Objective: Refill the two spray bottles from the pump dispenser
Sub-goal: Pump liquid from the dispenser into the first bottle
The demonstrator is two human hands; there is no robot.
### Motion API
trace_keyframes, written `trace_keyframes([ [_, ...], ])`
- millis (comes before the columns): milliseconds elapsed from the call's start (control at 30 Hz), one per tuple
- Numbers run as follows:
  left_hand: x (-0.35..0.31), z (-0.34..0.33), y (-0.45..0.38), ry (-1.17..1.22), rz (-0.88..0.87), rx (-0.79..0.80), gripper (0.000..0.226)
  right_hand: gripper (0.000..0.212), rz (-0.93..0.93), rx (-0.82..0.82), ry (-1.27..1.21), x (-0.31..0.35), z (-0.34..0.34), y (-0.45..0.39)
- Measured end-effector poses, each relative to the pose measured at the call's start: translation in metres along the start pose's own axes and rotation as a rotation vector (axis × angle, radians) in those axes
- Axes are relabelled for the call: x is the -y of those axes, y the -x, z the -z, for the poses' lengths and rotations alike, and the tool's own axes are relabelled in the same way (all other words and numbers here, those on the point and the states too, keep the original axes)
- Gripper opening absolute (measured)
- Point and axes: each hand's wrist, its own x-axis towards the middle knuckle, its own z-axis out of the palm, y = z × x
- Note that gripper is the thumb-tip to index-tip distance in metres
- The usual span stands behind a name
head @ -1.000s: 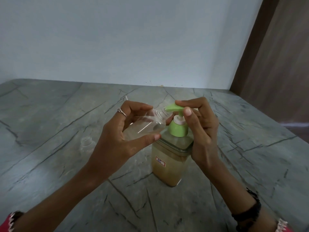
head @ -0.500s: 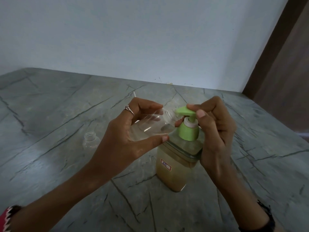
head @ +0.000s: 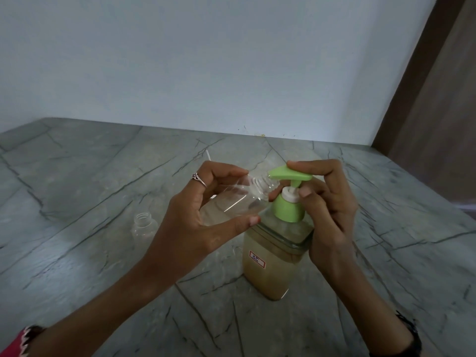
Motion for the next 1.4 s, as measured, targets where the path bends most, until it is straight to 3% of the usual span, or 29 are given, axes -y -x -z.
trace_keyframes([
  [400, -0.002, -0.001, 0.0, -0.019, -0.014, -0.011, 0.046, 0.012, -0.011, -0.035, 0.007, 0.005, -0.005, -0.009],
  [833, 0.0, 0.0, 0.001, -0.012, -0.011, -0.01, 0.046, 0.021, 0.049, 0.044, -0.008, 0.0, -0.001, -0.001],
  [1400, -0.002, -0.001, -0.001, -0.06, -0.034, 0.0, 0.046, 0.014, -0.075, -0.019, -0.095, 0.005, -0.002, -0.01],
])
